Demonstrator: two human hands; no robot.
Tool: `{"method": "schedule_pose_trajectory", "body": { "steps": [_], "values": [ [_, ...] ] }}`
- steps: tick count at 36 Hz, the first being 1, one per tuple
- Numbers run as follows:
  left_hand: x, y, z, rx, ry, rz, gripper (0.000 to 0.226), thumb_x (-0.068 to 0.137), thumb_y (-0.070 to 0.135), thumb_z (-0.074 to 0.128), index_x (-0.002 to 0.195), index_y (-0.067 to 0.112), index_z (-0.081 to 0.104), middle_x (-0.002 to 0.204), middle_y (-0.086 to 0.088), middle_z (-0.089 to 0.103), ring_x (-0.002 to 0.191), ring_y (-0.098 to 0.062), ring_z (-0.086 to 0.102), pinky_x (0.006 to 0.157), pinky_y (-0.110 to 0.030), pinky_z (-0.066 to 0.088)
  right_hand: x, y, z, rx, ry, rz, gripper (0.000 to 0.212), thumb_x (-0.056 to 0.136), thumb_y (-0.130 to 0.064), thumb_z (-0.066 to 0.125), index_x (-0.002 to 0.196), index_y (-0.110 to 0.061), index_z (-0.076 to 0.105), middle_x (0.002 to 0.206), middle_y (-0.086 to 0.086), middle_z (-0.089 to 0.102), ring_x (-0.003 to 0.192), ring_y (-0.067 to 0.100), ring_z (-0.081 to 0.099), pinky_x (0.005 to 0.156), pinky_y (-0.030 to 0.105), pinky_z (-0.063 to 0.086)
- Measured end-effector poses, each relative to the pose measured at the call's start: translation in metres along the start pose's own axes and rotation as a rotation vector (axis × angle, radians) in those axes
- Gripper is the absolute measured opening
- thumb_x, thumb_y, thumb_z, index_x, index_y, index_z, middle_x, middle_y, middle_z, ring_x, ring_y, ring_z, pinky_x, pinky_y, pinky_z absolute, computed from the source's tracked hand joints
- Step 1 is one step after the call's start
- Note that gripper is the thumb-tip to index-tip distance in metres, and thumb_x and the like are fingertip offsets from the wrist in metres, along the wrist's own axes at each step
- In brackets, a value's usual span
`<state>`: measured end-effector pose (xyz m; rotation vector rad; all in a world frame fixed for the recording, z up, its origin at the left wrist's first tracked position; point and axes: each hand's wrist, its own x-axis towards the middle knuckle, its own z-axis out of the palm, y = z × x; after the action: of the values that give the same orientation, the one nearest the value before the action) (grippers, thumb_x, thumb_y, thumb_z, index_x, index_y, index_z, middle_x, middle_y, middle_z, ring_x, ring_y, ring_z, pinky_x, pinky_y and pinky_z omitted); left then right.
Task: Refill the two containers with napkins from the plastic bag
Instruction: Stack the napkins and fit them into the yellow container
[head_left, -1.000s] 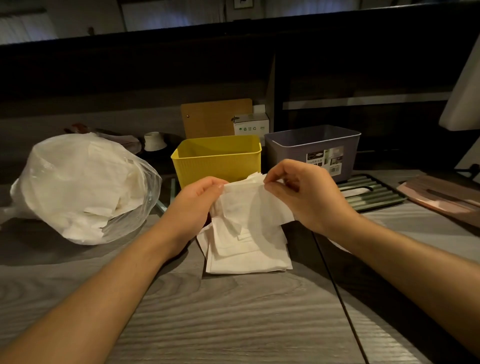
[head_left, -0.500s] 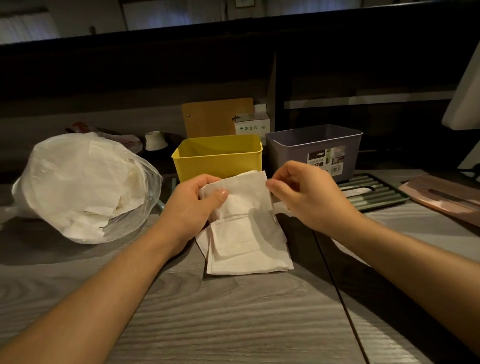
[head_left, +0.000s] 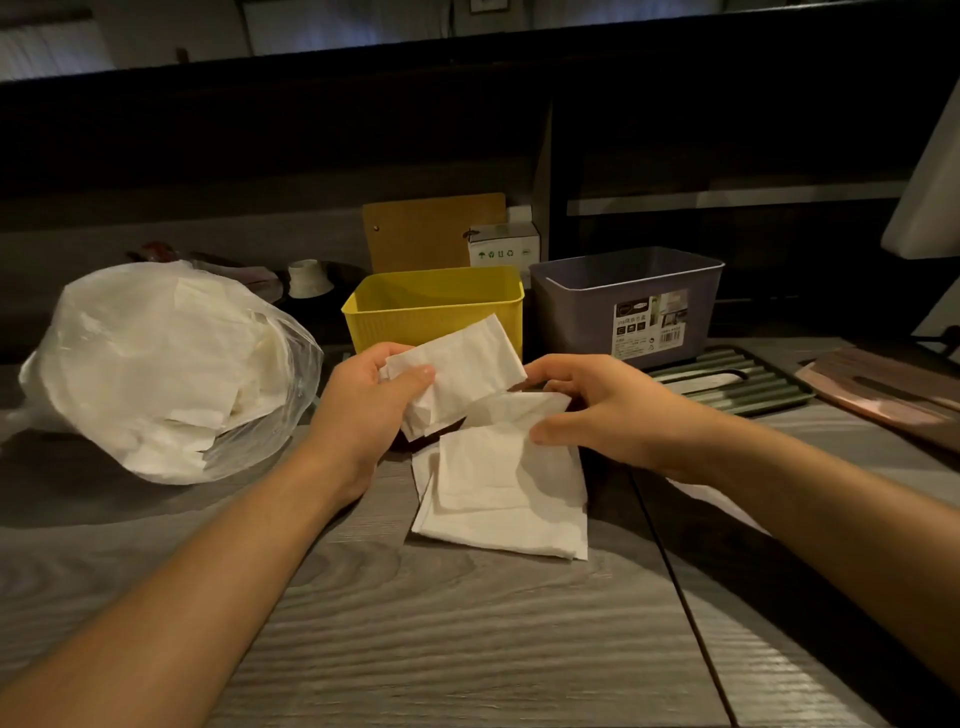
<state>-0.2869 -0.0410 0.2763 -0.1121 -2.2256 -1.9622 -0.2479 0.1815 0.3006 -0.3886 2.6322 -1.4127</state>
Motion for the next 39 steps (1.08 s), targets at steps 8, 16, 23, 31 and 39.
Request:
{"method": "schedule_pose_trajectory", "body": {
  "steps": [8,16,23,31,39],
  "values": [
    [0.000,0.001,0.000,-0.020,-0.001,-0.015,0.008,0.098,0.015,0.064,0.099,0.019,0.070,0.096,0.000,0.076,0.093,-0.019,0.072,0.079,-0.036,0.058,-0.007,0.006,-0.006,-0.016,0.044,-0.053,0.003,0.092,-0.025,0.070,0.093,-0.024,0.072,0.092,-0.004,0.075,0.092,0.013,0.071,0.086,0.037,0.061],
    [-0.001,0.001,0.000,-0.008,-0.014,-0.013,0.008,0.097,0.014,0.064,0.101,0.016,0.071,0.094,0.000,0.076,0.088,-0.017,0.073,0.074,-0.033,0.056,0.001,0.013,-0.002,-0.104,0.079,-0.184,0.045,0.092,-0.003,0.068,0.125,-0.033,0.059,0.107,-0.008,0.069,0.106,0.009,0.067,0.092,0.030,0.058],
    [-0.002,0.001,0.002,0.027,-0.057,0.004,0.010,0.097,0.013,0.064,0.104,0.014,0.070,0.099,-0.004,0.077,0.092,-0.019,0.073,0.074,-0.031,0.056,0.010,0.012,0.007,-0.447,0.298,-0.342,0.019,0.098,-0.026,0.063,0.111,-0.018,0.074,0.095,-0.010,0.070,0.085,0.007,0.065,0.074,0.021,0.053],
    [-0.003,0.001,0.003,0.094,-0.065,0.037,0.007,0.097,0.016,0.065,0.103,0.017,0.070,0.099,0.000,0.076,0.090,-0.014,0.073,0.073,-0.028,0.057,0.008,0.006,-0.002,0.099,0.475,-0.299,0.011,0.096,-0.019,0.065,0.097,-0.029,0.067,0.089,-0.015,0.067,0.082,-0.001,0.064,0.059,0.012,0.049],
    [-0.005,0.002,0.003,0.117,-0.116,0.066,0.012,0.098,0.016,0.063,0.109,0.016,0.068,0.101,-0.002,0.073,0.090,-0.015,0.070,0.062,-0.021,0.055,-0.001,-0.010,-0.006,0.782,0.306,-0.136,0.023,0.095,-0.003,0.059,0.114,-0.014,0.068,0.099,0.000,0.076,0.078,0.014,0.072,0.049,0.021,0.050]
  ]
}}
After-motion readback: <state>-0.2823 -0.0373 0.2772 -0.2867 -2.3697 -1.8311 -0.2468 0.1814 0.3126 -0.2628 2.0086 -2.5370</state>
